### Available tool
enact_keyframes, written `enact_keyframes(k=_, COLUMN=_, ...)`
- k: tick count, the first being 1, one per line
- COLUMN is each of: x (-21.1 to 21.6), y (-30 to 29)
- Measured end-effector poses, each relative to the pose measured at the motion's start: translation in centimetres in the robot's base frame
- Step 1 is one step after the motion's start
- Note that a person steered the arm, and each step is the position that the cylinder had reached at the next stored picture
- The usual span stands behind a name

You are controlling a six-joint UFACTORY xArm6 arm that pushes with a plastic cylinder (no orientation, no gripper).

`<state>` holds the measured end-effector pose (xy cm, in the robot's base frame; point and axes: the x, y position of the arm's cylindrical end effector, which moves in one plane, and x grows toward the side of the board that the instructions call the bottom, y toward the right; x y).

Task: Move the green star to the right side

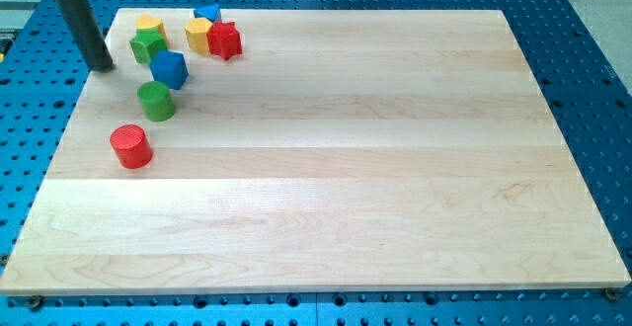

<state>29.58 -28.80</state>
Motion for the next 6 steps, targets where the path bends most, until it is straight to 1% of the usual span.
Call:
enact_keyframes(k=1, x=-3.3, y=5.7)
enact_keyframes(k=2, x=-3.7, y=9.4)
enact_keyframes(k=3, x=-4.6, y=9.5)
enact_keyframes(k=4, x=-4.7, y=6.1)
enact_keyframes(k=5, x=-2.2, y=5.4)
enact_keyframes(k=6, x=-1.4, y=10.4)
